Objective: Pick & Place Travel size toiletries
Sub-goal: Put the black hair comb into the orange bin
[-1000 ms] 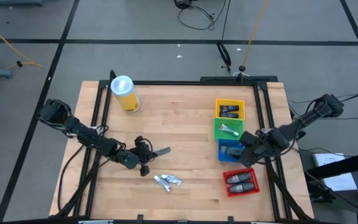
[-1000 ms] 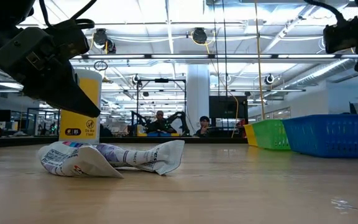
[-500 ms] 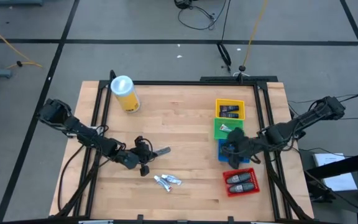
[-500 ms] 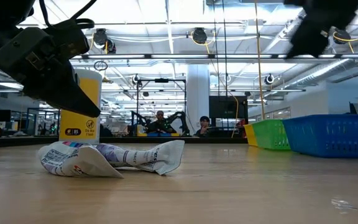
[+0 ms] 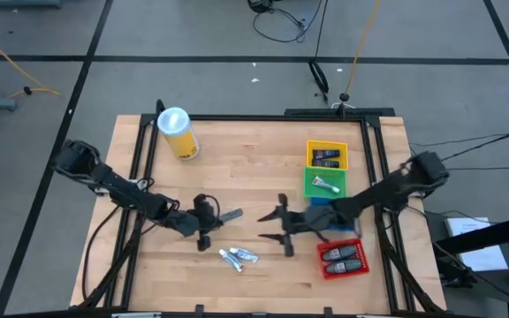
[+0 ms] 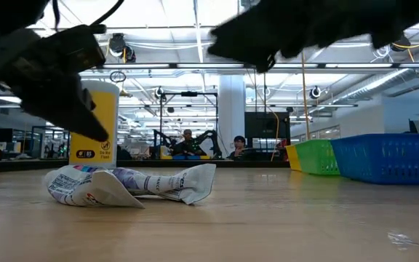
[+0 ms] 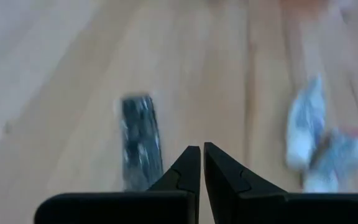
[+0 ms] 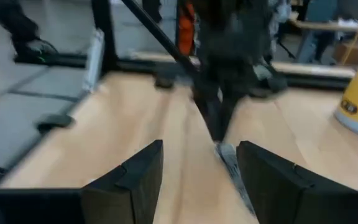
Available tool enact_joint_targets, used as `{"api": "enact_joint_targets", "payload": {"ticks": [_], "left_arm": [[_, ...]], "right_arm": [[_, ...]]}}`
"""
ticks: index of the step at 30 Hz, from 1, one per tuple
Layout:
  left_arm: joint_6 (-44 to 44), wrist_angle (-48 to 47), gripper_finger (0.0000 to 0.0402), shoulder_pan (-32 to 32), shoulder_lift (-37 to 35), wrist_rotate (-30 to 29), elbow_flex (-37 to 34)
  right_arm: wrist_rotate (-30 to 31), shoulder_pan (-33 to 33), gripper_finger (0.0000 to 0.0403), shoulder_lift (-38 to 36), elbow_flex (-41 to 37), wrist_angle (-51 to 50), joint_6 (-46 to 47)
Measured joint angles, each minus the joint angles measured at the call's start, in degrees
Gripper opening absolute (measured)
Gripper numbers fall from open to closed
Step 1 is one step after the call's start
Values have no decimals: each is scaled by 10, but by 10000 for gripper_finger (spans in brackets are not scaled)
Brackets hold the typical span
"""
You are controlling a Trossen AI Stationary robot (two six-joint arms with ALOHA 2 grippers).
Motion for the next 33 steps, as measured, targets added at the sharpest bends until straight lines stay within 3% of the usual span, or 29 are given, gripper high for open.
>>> {"api": "enact_joint_targets", "payload": {"ticks": [3, 7, 11, 15, 23, 28, 33], "left_arm": [[-13, -82, 19, -8, -40, 7, 0], [-74, -229, 19, -19, -90, -32, 0], [-136, -308, 19, -25, -106, -77, 0], [-134, -301, 19, -25, -92, -66, 0], [-126, -224, 19, -40, -23, -72, 0], [-106, -172, 19, -38, 20, -115, -1], [-96, -152, 19, -25, 27, -129, 0]], "right_arm": [[-6, -27, 197, 54, 23, 2, -3], [-7, -62, 203, 106, 79, -59, -3], [-56, -96, 219, 142, 136, -142, -5], [-103, -128, 242, 179, 173, -179, 2], [-169, -164, 259, 277, 201, -129, 1], [-169, -174, 243, 304, 217, -128, -22], [-168, -182, 196, 304, 217, -168, -29]]}}
